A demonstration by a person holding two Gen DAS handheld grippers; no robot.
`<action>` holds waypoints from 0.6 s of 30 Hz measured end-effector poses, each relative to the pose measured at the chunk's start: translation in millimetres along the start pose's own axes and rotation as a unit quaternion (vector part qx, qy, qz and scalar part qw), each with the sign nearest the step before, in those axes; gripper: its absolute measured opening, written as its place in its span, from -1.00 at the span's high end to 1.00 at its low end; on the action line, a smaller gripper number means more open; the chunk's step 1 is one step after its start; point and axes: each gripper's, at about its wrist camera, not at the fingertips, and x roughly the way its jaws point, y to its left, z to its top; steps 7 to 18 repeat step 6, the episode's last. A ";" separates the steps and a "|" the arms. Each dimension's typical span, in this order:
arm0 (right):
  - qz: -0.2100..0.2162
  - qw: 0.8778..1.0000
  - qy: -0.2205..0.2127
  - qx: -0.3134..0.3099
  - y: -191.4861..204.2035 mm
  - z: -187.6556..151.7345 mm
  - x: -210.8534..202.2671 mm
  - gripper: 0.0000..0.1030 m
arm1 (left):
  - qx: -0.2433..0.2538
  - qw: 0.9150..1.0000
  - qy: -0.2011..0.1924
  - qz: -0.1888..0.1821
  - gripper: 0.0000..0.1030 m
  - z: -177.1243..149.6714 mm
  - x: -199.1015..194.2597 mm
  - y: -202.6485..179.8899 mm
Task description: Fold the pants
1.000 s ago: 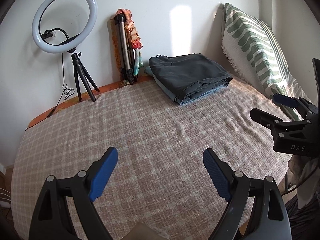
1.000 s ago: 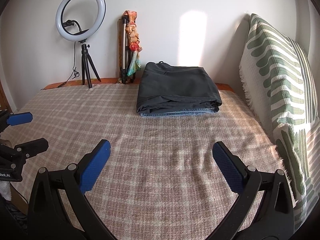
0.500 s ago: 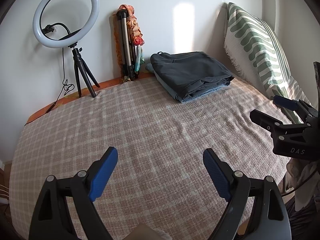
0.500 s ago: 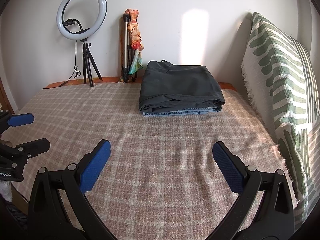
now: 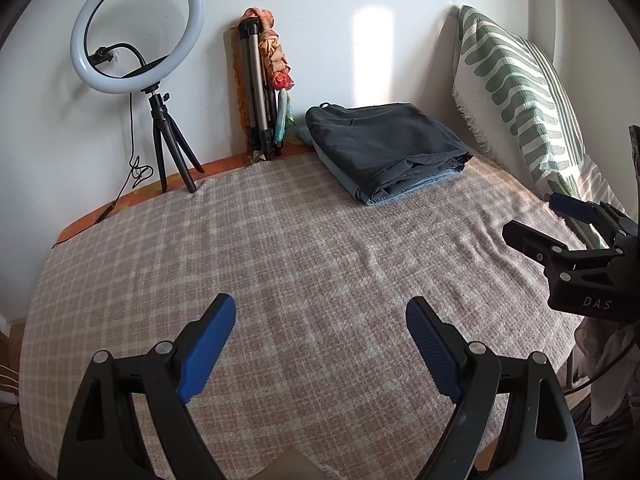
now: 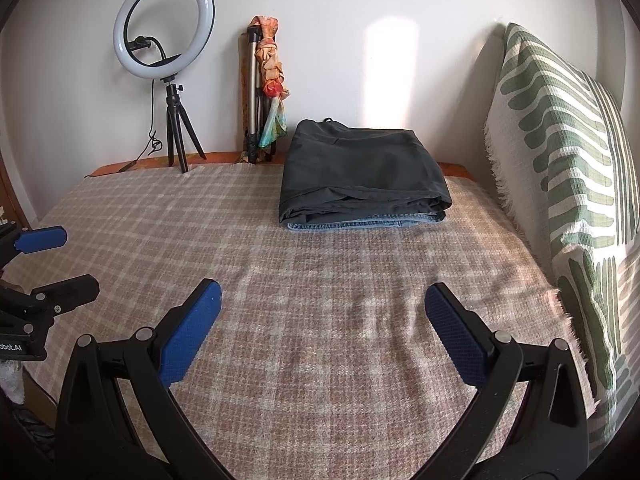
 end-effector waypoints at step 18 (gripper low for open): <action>0.002 1.000 0.003 0.000 0.7 -0.3 0.8 -1.00 | -0.007 1.000 0.001 -0.001 -0.68 -1.2 0.5 2.6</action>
